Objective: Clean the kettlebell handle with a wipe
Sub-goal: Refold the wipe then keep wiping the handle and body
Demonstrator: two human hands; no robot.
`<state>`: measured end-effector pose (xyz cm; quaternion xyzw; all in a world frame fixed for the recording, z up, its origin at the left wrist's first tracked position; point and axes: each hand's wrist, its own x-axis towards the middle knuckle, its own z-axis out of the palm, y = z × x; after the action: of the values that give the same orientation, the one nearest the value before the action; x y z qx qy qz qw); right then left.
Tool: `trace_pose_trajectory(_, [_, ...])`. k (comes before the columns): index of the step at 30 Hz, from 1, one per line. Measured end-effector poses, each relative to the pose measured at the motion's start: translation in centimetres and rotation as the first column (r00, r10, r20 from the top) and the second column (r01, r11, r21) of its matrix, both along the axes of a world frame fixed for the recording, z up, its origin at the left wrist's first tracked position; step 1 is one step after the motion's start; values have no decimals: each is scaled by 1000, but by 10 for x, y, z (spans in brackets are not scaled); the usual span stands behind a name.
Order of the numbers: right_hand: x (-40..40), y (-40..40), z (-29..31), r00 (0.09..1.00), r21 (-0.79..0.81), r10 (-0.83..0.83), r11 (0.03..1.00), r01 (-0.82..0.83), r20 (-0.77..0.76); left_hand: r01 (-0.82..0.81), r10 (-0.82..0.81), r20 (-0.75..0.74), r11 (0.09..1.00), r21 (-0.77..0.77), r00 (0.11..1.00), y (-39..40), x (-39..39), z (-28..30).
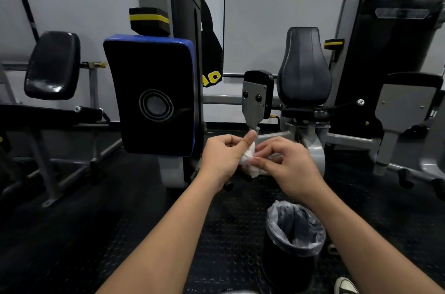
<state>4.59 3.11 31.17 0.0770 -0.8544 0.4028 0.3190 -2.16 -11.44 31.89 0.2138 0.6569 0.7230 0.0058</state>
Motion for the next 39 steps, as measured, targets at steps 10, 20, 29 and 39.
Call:
trace_pose_trajectory(10, [16, 6, 28, 903, -629, 411, 736, -250, 122, 286, -291, -34, 952, -113, 956, -28, -5, 23])
trace_pose_trajectory(20, [14, 7, 29, 963, -728, 236, 681, -70, 128, 420, -459, 17, 797, -433, 888, -47, -9, 31])
trace_pose_trajectory(29, [16, 7, 21, 865, -813, 442, 578, -73, 237, 358, -353, 68, 893, -275, 933, -29, 3, 19])
trace_pose_trajectory(39, [22, 5, -2, 997, 207, 33, 978, -18, -71, 292, -291, 43, 922, -254, 956, -24, 2, 12])
